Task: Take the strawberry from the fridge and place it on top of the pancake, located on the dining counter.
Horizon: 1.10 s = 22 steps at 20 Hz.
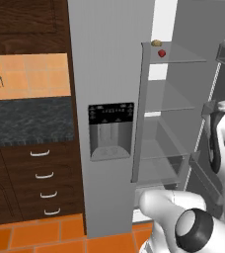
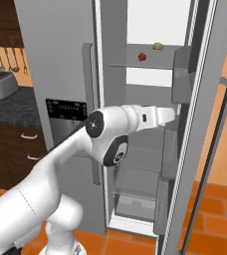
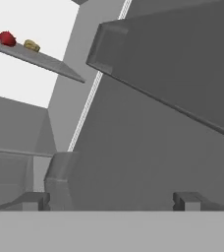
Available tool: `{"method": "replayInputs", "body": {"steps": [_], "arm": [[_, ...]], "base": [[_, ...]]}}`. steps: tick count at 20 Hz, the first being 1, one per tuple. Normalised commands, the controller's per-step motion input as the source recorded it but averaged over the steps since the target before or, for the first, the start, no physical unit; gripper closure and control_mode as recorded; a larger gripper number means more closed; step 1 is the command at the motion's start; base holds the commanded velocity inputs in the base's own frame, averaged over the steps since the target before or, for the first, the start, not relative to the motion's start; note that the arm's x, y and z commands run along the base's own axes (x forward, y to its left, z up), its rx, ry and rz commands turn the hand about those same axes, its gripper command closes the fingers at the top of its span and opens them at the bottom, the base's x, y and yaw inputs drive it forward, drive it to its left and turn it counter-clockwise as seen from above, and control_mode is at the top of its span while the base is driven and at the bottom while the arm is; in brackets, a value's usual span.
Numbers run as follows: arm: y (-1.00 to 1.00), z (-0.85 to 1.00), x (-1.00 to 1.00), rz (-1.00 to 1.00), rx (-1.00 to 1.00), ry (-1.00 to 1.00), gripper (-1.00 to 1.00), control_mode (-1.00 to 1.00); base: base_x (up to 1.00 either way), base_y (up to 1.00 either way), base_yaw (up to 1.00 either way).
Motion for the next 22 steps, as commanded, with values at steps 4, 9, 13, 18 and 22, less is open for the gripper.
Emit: {"method": "replayInputs", "body": {"steps": [4,9,13,18,22], "arm": [[0.57,0.23,-0.77,0.0,0.09,0.03,-1.0,-1.0],[0.71,0.0,-0.71,0.02,0.12,0.02,-1.0,-1.0],[0.82,0.0,-0.55,0.09,0.15,0.03,-1.0,-1.0],[0.87,0.0,-0.38,0.11,0.14,0.05,-1.0,-1.0],[0.83,0.0,-0.27,0.17,0.16,0.05,-1.0,-1.0]], "base": [[0.0,0.0,0.0],[0.0,0.0,0.0],[0.0,0.0,0.0],[0.0,0.0,0.0],[0.0,0.0,0.0]]}}
